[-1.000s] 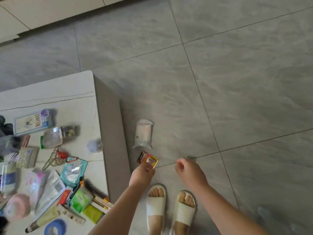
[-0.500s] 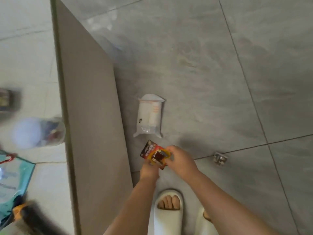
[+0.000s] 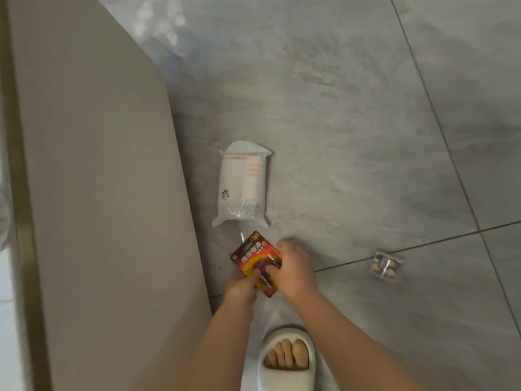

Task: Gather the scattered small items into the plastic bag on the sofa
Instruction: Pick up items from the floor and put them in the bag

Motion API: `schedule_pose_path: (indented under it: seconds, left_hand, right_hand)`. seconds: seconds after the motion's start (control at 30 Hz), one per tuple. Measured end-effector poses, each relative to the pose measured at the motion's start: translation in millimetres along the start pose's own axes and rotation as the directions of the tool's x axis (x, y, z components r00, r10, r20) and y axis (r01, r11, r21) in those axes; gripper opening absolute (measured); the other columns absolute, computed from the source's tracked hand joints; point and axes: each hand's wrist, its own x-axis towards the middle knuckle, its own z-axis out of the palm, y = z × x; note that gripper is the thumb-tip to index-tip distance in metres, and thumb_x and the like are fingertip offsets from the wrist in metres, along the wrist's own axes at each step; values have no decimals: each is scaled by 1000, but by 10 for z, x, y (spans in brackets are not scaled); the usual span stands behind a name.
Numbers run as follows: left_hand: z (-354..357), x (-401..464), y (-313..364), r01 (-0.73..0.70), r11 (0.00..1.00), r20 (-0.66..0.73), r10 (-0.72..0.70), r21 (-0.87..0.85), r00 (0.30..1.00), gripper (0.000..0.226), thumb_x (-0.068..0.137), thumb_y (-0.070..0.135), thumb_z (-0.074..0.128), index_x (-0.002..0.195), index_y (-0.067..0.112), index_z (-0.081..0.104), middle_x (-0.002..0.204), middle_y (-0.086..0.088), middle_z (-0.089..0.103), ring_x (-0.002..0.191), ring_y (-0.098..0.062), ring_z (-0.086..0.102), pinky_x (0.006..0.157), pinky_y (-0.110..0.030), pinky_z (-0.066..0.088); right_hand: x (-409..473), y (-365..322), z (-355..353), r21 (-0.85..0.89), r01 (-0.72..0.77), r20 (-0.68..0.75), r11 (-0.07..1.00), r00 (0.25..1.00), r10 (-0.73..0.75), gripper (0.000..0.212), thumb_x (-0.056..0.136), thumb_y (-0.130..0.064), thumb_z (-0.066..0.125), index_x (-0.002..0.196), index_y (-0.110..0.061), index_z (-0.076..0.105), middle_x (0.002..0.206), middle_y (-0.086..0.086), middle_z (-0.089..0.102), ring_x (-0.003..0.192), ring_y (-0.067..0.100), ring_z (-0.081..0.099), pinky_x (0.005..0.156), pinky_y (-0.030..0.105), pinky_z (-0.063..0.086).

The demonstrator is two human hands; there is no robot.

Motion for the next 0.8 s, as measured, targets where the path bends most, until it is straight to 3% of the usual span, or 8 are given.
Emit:
schedule_pose_path:
  seconds: [0.17,0.27,0.4,0.5,0.57,0.7,0.8]
  left_hand:
    - [78,-371,32,-136,981,172,112,136,979,14,91,10,61,102,17,57,94,-2,62,82,-14,59,64,-23,48]
    - [227,-678,94,-241,949,284,178,205,942,13,90,11,62,99,19,57,84,-2,63,75,-15,60,66,-24,47]
    - [488,-976,213,-319,909,355,215,267,910,40,90,18,63,127,18,49,102,-6,62,91,-19,62,75,-28,52]
    - [577,-1030,335,-395,847,293,300,356,908,45,89,18,63,131,12,49,99,-6,60,96,-24,62,92,-40,51]
    - [595,-1010,423,-431,794,252,353,429,901,44,88,17,62,130,12,52,100,-6,61,99,-26,63,95,-41,50]
    - [627,-874,549,-460,735,200,419,498,886,38,88,19,59,125,15,54,100,-3,64,83,-20,60,79,-28,45]
    - [671,-747,563,-471,712,190,441,520,877,37,87,19,59,124,17,55,100,-2,64,80,-19,58,78,-29,46]
  right_hand:
    - [-203,193,-279,140,-129,-54,982,989,138,39,78,-40,69,110,-20,61,108,4,51,105,21,48,92,32,41]
    - [-406,316,-500,350,-147,-65,925,981,180,30,82,-33,68,102,-15,54,102,0,53,94,17,55,78,27,45]
    - [-631,549,-843,569,-189,-138,800,937,320,31,91,-21,59,120,-13,50,107,0,60,100,18,58,80,26,43]
    - [-683,759,-1090,503,-239,-270,830,869,414,19,90,-23,61,98,-7,58,97,7,57,98,27,57,76,26,38]
    - [-648,854,-1193,388,-282,-323,878,850,416,22,88,-25,63,90,-4,58,101,14,54,103,31,51,83,32,40]
    - [-470,921,-1218,319,-293,-364,901,840,402,23,87,-22,65,89,0,59,132,26,45,129,33,37,100,37,34]
    - [-312,957,-1166,312,-297,-404,902,818,409,21,90,-22,61,96,-3,59,141,24,39,136,31,31,101,35,35]
